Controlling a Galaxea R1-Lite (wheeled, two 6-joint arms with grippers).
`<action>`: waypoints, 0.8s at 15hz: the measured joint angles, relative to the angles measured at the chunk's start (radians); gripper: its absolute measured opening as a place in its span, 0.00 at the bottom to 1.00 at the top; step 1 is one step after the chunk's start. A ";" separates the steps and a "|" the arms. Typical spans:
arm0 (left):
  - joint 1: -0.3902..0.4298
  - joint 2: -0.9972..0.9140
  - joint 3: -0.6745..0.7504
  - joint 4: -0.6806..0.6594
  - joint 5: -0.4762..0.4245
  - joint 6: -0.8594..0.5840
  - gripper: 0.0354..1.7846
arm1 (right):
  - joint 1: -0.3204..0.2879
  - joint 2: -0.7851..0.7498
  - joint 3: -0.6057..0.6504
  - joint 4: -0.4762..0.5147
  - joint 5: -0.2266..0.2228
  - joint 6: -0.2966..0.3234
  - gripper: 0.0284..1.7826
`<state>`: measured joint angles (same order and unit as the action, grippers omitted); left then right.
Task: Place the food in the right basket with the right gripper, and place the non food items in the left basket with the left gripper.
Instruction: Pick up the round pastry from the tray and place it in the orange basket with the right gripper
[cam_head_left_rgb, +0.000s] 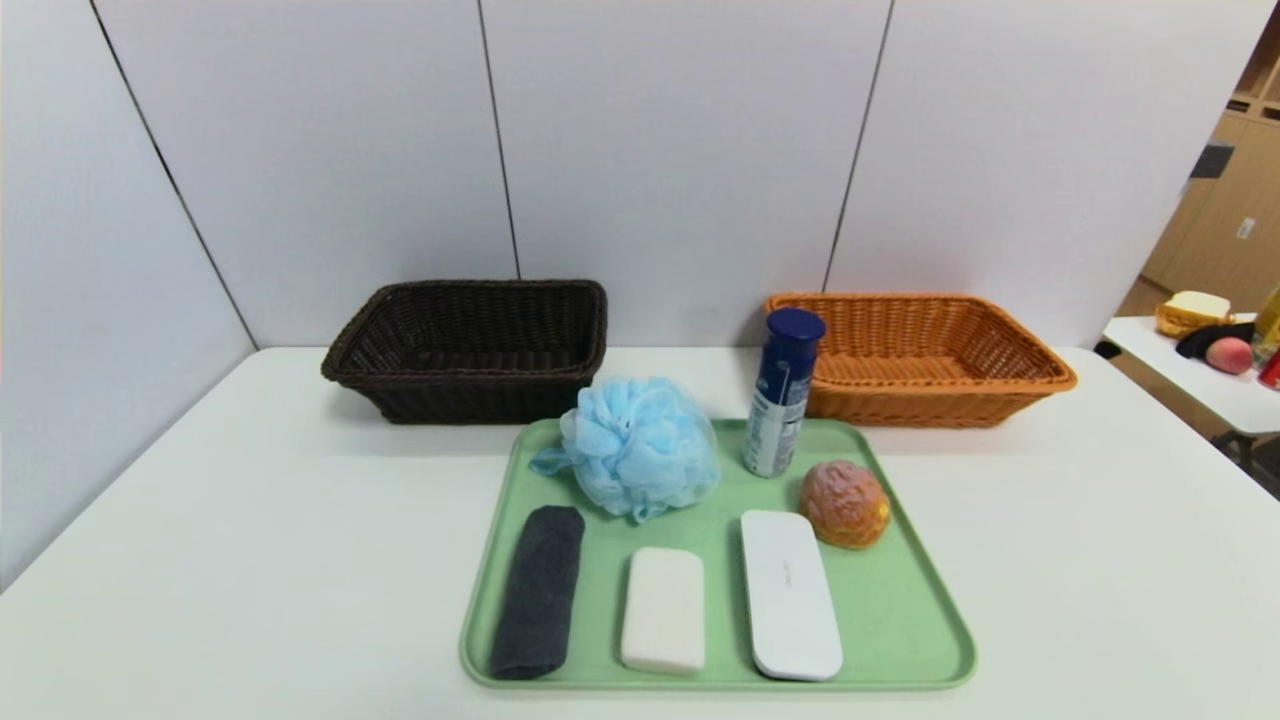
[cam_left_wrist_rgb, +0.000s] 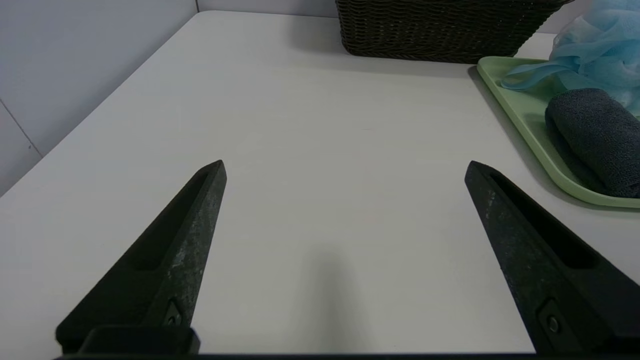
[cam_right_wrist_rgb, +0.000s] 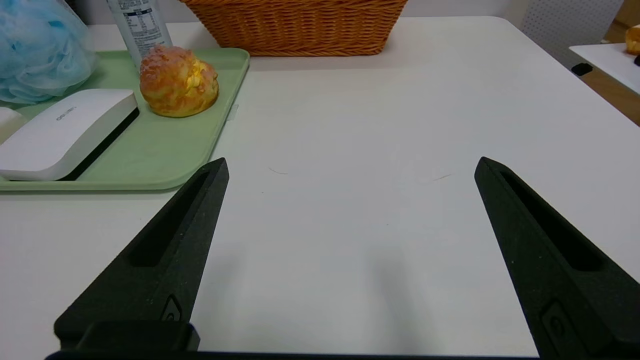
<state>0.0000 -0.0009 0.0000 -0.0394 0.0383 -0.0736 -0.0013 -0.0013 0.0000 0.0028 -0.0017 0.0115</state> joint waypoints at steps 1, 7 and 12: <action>0.000 0.000 0.000 0.000 0.001 0.002 0.94 | 0.000 0.000 0.000 0.000 0.000 -0.003 0.95; -0.004 0.156 -0.427 0.205 -0.033 -0.007 0.94 | 0.000 0.088 -0.298 0.198 0.049 -0.007 0.95; -0.008 0.579 -0.891 0.488 -0.052 -0.039 0.94 | 0.000 0.524 -0.829 0.496 0.118 0.069 0.95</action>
<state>-0.0081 0.5783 -0.8915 0.4487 -0.0138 -0.1126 -0.0017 0.5232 -0.8294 0.4983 0.1160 0.0806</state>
